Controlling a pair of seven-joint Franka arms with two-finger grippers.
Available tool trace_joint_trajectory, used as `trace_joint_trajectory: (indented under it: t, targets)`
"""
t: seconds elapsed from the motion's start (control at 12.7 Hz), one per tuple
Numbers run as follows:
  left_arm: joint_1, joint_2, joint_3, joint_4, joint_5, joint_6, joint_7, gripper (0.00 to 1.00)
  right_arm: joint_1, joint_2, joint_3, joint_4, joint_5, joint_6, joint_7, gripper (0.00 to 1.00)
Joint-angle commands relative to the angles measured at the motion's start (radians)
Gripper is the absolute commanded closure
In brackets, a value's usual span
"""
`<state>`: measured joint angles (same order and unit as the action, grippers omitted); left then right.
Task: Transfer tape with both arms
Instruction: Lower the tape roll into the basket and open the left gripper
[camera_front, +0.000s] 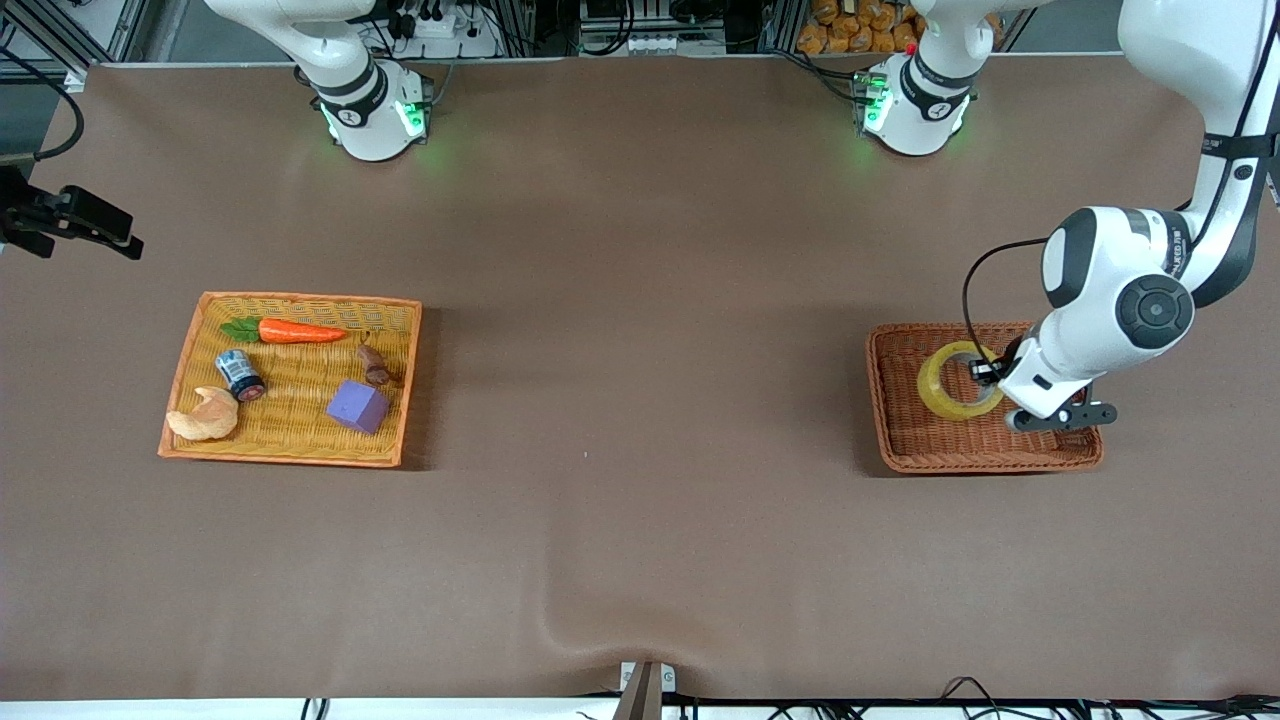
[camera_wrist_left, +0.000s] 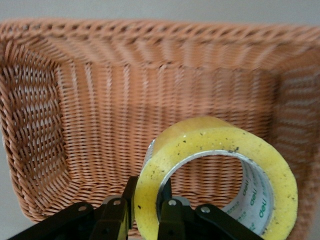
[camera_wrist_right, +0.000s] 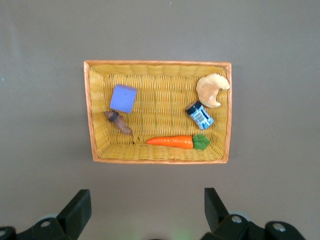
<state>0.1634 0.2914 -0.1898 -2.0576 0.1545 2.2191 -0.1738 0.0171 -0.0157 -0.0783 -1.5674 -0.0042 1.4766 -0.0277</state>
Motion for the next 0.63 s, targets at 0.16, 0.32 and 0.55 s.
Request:
trace_joint_trajectory:
  t: [0.16,0.32,0.55]
  targets:
    - [0.119,-0.038,-0.013,-0.217,0.028,0.284,0.163,1.00,-0.011,0.030,0.002,0.010,-0.022,-0.012,0.008,0.00]
    - [0.130,-0.015,-0.011,-0.181,0.066,0.286,0.198,0.58,-0.037,0.028,0.000,0.009,-0.023,-0.015,-0.073,0.00]
    - [0.139,-0.021,-0.017,-0.101,0.083,0.281,0.194,0.00,-0.062,0.028,0.002,0.009,-0.023,-0.019,-0.092,0.00]
